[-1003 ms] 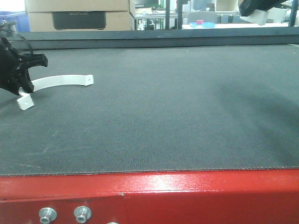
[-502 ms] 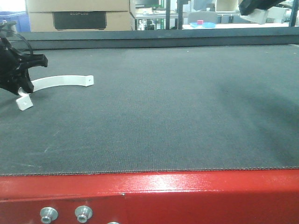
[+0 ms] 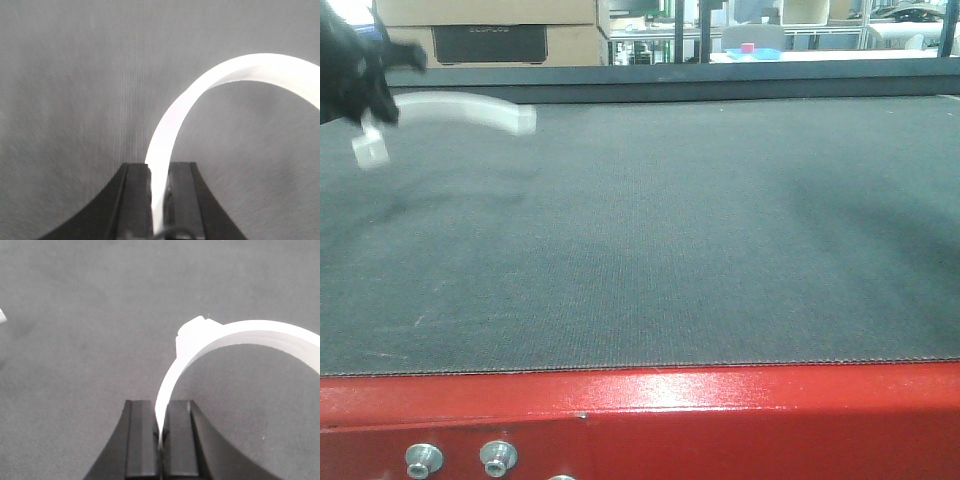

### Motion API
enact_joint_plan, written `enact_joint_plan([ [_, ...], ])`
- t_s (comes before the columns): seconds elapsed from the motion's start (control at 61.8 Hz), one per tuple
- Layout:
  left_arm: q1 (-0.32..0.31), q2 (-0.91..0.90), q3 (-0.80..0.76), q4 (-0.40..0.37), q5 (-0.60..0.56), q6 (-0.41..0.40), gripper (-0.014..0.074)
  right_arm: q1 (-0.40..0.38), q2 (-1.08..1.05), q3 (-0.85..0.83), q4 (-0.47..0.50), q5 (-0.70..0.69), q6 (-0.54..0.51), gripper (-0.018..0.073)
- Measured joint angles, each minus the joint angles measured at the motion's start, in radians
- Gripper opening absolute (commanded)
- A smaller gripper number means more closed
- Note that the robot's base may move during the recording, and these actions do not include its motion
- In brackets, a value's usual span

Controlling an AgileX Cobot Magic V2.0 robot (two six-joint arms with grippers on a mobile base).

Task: Grab PVC pipe and place in blue bin
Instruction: 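Close the left gripper on the clamp and lift it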

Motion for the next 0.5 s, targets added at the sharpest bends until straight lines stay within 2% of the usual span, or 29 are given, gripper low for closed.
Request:
enact_joint_plan([
  [0.324, 0.0, -0.239, 0.007, 0.026, -0.002, 0.0, -0.0111, 0.0, -0.118, 0.0, 0.001, 0.0, 0.0, -0.0168],
  [0.502, 0.0, -0.387, 0.106, 0.032, -0.004, 0.0, -0.0111, 0.0, -0.189, 0.027, 0.01, -0.003, 0.0, -0.0168],
])
